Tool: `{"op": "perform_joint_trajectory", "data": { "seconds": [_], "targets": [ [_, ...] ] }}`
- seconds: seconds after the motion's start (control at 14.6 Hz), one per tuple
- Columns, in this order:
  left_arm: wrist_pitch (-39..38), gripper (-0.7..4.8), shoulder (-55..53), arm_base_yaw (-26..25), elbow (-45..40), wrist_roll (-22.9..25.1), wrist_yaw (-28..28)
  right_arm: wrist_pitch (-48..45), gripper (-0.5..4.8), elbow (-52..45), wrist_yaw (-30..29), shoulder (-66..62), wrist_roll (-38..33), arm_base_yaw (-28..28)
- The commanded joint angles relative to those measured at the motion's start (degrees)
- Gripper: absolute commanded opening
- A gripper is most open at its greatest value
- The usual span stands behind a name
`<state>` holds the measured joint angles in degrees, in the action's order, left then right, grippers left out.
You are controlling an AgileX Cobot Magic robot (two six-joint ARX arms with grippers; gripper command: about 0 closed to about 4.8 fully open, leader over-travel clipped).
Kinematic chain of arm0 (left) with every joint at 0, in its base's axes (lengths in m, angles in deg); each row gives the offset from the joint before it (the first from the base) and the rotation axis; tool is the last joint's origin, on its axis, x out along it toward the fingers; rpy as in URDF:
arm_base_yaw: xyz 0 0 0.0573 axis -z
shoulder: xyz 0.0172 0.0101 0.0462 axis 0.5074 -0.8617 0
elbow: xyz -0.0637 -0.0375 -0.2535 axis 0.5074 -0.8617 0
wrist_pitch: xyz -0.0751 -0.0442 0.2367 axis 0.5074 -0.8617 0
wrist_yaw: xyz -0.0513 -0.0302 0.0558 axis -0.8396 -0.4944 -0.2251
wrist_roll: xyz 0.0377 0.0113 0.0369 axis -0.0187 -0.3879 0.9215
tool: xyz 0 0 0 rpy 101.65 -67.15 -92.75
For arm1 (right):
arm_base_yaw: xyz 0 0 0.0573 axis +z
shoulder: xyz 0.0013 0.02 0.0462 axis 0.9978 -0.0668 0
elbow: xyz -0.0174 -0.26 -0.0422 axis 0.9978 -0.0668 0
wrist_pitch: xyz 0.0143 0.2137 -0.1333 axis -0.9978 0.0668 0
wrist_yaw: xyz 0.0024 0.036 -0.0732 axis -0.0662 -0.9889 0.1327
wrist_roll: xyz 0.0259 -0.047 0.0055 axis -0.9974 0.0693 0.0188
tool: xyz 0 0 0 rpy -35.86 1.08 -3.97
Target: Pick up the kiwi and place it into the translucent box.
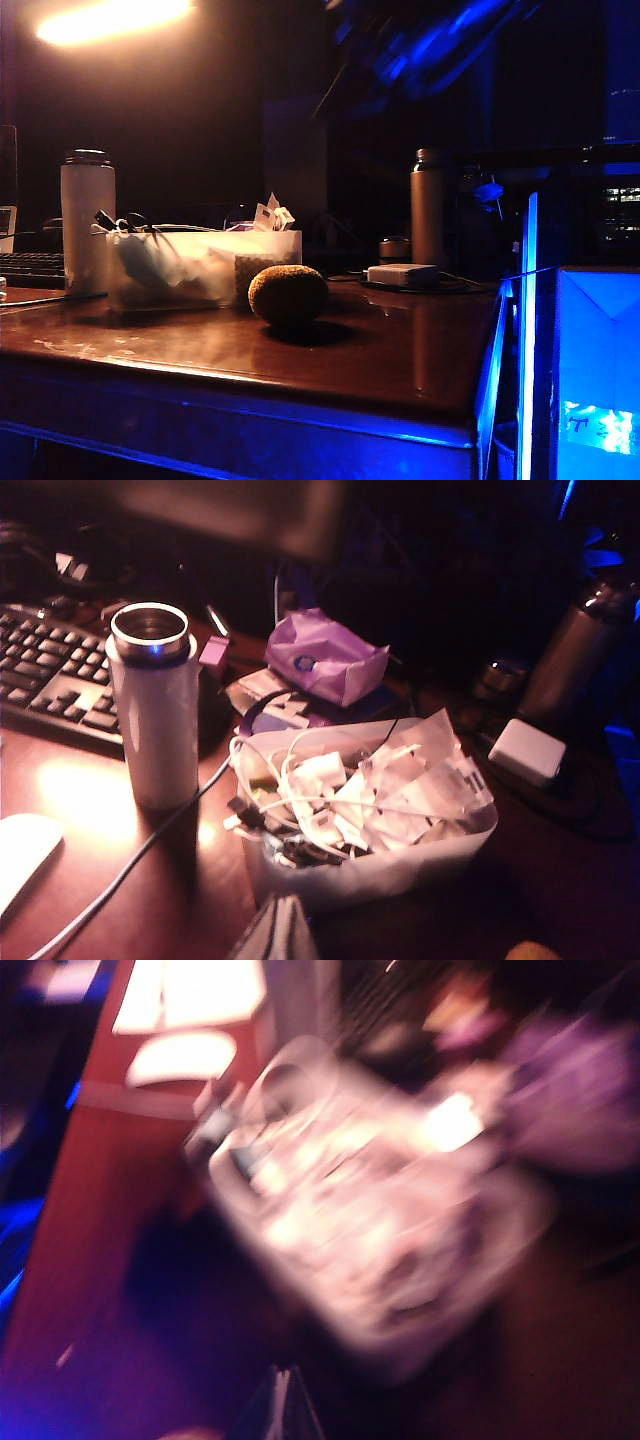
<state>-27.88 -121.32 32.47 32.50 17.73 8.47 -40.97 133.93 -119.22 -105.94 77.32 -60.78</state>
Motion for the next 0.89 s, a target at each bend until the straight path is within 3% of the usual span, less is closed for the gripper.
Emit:
{"op": "perform_joint_trajectory", "data": {
  "seconds": [0.07, 0.21, 0.27, 0.34, 0.41, 0.62, 0.89],
  "targets": [
    [1.29, -0.04, 0.13, -0.04, 0.37, -0.48, -0.33, 6.51, -0.05, 0.35, 4.57, -2.49, 0.17, 4.39],
    [1.25, -0.04, 0.13, -0.04, 0.37, -0.46, -0.31, 9.01, -0.03, 0.35, 7.65, -3.02, 3.26, 5.90],
    [1.27, -0.04, 0.13, -0.07, 0.37, -0.46, -0.31, 11.19, 0.67, 0.52, 7.72, -2.95, 7.45, 6.43],
    [1.27, -0.04, 0.13, -0.07, 0.37, -0.44, -0.31, 13.64, 2.27, 0.74, 8.22, -2.95, 10.54, 6.43],
    [1.27, -0.04, 0.13, -0.04, 0.37, -0.44, -0.33, 17.00, 4.59, 0.72, 10.14, -2.99, 15.85, 6.47],
    [1.25, -0.04, 0.13, -0.09, 0.35, -0.42, -0.26, 22.40, 4.79, 0.70, 10.71, -2.99, 26.23, 6.56],
    [1.25, -0.04, 0.13, -0.09, 0.35, -0.44, -0.28, 20.74, 4.79, 0.70, 10.69, -3.34, 29.97, 6.71]
  ]
}}
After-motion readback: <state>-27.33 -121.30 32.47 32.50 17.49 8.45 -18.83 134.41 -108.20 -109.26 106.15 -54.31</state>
